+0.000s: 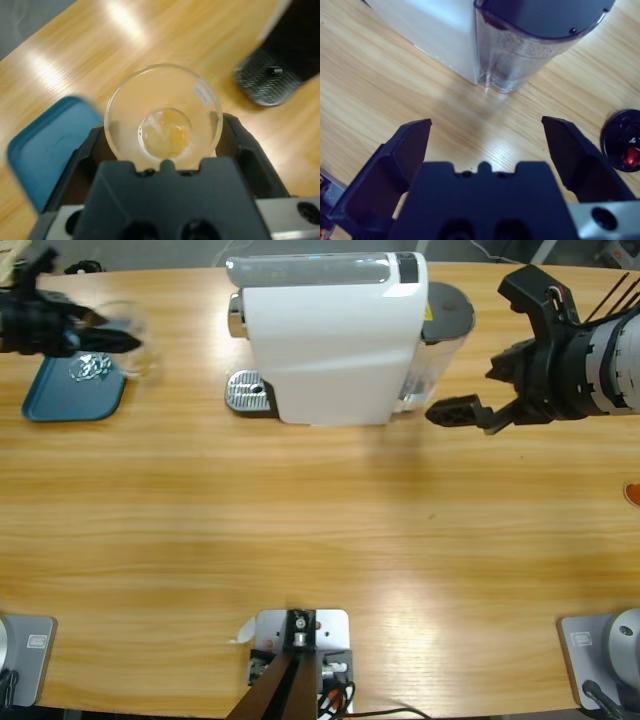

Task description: Pour coffee

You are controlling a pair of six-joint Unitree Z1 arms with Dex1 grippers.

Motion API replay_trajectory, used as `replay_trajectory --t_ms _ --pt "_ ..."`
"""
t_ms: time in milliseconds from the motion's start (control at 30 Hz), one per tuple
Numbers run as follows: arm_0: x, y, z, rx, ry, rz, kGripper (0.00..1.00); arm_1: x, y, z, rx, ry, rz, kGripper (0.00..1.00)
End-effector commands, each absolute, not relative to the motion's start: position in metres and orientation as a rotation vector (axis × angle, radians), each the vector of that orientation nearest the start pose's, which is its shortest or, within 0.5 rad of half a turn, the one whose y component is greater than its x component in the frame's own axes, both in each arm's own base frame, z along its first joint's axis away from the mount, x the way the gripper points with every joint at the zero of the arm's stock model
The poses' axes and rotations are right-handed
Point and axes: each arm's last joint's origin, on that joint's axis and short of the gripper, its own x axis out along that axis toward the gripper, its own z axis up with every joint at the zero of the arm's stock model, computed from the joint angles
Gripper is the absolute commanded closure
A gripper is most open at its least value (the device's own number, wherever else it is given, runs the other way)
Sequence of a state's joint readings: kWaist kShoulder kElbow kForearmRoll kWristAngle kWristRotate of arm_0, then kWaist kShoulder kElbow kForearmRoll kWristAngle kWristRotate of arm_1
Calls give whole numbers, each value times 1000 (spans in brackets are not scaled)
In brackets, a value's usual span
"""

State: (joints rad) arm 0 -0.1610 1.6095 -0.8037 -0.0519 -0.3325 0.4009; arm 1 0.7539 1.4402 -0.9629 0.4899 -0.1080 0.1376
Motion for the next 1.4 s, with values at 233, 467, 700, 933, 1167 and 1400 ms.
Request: replay_trajectory --t_ms 233,467,700,933,1167,1400 --pt "314 23 230 177 781 -258 575 191 167 287 -320 970 503 0" --pt "340 30 215 172 824 -207 575 198 172 277 -330 988 500 0" --pt "352 31 203 166 850 -215 575 205 179 273 -329 986 506 0" --pt "355 29 193 154 879 -219 565 207 181 271 -339 984 508 0" --pt "352 20 192 156 890 -226 9 207 181 276 -334 970 508 0" --pt "333 21 218 100 857 -159 0 201 176 300 -318 920 526 0"
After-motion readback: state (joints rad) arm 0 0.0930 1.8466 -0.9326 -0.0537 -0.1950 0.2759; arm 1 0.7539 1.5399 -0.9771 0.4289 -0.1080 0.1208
